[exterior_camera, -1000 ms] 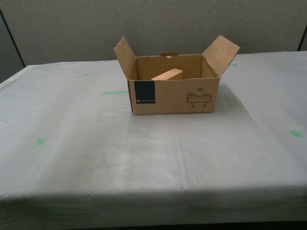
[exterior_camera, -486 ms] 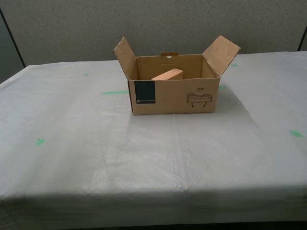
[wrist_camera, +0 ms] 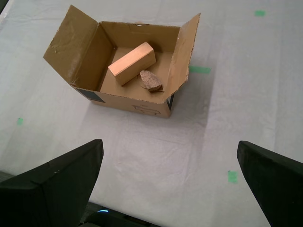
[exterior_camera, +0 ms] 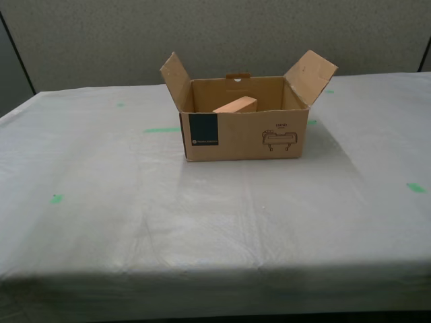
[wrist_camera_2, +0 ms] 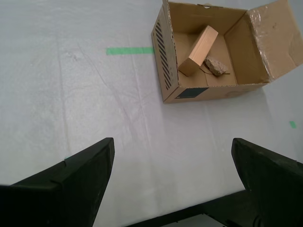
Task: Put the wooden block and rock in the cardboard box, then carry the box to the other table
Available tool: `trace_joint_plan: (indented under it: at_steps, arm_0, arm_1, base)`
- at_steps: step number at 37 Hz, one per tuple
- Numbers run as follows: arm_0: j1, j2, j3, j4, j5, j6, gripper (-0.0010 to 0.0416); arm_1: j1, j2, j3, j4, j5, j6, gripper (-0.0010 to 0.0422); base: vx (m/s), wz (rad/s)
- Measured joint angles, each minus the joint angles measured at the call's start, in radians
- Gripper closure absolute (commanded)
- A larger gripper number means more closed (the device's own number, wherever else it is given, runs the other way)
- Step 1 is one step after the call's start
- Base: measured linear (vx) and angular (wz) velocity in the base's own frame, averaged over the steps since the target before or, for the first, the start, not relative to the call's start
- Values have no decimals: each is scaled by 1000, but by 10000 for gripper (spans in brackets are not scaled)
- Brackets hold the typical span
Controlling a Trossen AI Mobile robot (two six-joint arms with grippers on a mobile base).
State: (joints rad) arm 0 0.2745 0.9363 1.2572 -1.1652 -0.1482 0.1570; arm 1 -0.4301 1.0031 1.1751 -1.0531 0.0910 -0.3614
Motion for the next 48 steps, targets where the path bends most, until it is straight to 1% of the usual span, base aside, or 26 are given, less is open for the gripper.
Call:
trace_joint_plan:
  at_steps: [4,9,13,20,26,32,48]
  arm_0:
    - [0,-13,-33,10,0,-16,12]
    - [1,-27,-87,37,0,-19,12]
    - [1,-37,-138,66,0,-19,12]
    - [2,-45,-226,98,0,-19,12]
    - [1,-46,-281,115,-2,-19,12]
    - [0,-45,-302,119,-12,-19,12]
    - [1,-46,-285,117,-15,-19,12]
  arm_1:
    - [-18,-38,-102,100,2,-2,76]
    - [-35,-64,-197,186,46,-29,76]
    - [-38,-66,-239,204,46,-28,76]
    - [-43,-66,-271,219,46,15,76]
    - [-43,-66,-275,238,46,20,76]
    - [-43,-66,-275,266,46,20,76]
    - [-43,-66,-275,270,46,26,76]
  base:
    - [0,0]
    - [0,0]
    - [0,0]
    - [0,0]
    - [0,0]
    - [0,0]
    - [0,0]
